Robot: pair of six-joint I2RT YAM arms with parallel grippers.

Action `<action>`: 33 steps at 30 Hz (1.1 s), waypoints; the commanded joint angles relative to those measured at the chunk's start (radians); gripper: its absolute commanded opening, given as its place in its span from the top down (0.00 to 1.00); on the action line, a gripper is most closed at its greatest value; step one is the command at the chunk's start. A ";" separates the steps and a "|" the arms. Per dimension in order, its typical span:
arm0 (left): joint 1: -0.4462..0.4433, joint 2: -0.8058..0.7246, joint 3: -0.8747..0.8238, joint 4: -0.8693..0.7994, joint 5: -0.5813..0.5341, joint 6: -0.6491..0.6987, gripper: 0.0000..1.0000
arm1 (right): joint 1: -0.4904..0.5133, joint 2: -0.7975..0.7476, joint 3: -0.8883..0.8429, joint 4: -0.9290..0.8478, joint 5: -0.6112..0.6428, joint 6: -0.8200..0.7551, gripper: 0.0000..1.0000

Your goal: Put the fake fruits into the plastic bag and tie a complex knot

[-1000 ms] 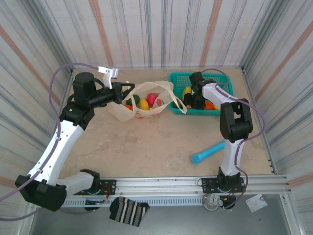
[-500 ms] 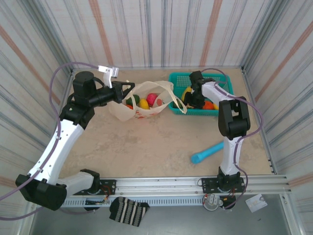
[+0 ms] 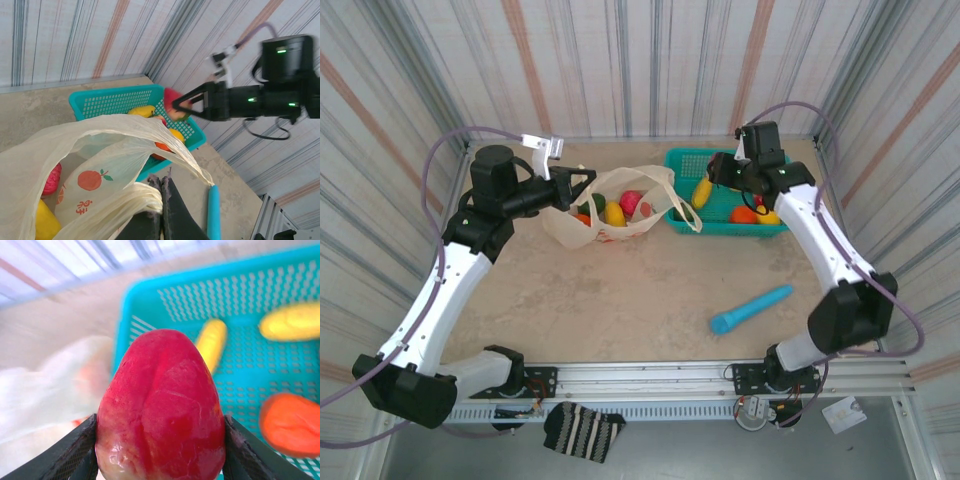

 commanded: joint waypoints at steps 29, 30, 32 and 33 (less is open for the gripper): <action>0.000 -0.044 0.011 0.006 0.003 -0.004 1.00 | 0.493 0.238 0.049 0.176 0.087 -0.159 0.54; -0.001 -0.045 0.011 0.006 0.001 -0.004 1.00 | 0.483 0.275 0.081 0.170 0.073 -0.152 0.54; -0.003 -0.046 0.013 0.002 -0.005 -0.001 1.00 | 0.469 0.356 0.146 0.165 0.051 -0.137 0.54; -0.003 -0.046 0.014 -0.001 -0.006 0.003 1.00 | 0.466 0.390 0.180 0.158 0.039 -0.132 0.54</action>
